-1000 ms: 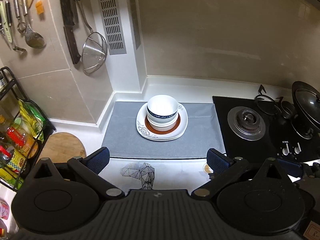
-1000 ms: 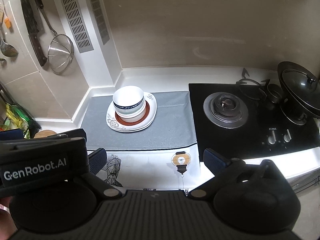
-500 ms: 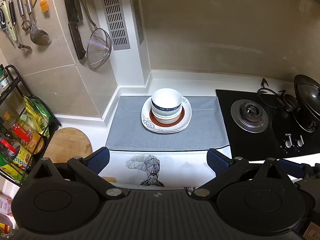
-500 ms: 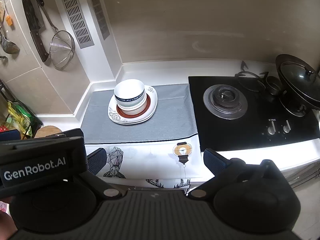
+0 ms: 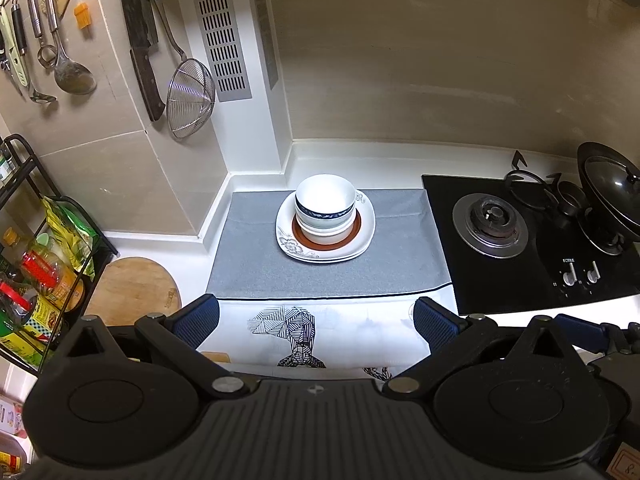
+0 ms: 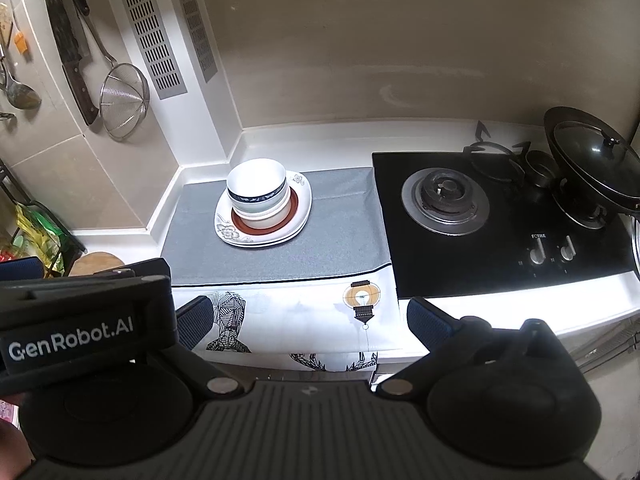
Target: Organize plates and bowls
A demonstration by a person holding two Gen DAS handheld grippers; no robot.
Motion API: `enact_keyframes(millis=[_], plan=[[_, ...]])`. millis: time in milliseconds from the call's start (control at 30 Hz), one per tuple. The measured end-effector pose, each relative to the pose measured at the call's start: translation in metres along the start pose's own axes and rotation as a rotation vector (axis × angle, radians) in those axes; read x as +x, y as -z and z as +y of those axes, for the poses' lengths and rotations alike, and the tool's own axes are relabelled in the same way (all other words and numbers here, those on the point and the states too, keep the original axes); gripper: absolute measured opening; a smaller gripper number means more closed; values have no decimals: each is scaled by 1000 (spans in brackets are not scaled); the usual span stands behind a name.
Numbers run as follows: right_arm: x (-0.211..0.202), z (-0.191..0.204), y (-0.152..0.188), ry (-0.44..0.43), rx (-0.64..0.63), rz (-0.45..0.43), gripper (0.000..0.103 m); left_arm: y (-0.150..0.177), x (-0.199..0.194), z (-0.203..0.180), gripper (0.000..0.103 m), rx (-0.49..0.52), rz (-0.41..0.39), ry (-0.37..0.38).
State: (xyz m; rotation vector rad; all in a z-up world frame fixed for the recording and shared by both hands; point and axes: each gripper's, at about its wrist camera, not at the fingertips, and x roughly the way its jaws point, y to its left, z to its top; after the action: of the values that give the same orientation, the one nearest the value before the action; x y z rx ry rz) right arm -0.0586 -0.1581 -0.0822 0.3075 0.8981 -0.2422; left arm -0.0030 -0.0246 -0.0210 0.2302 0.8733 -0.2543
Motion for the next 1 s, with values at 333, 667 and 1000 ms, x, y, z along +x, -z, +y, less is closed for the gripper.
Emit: enact_keyframes(millis=[333, 667, 1000], plan=[[0, 3, 5, 7, 3, 4, 103, 1, 2, 5, 103, 15, 7, 9], [1, 4, 6, 16, 2, 11, 103, 2, 5, 6, 103, 19, 14, 20], [2, 5, 6, 17, 4, 15, 103, 4, 7, 9, 103, 10, 16, 32]])
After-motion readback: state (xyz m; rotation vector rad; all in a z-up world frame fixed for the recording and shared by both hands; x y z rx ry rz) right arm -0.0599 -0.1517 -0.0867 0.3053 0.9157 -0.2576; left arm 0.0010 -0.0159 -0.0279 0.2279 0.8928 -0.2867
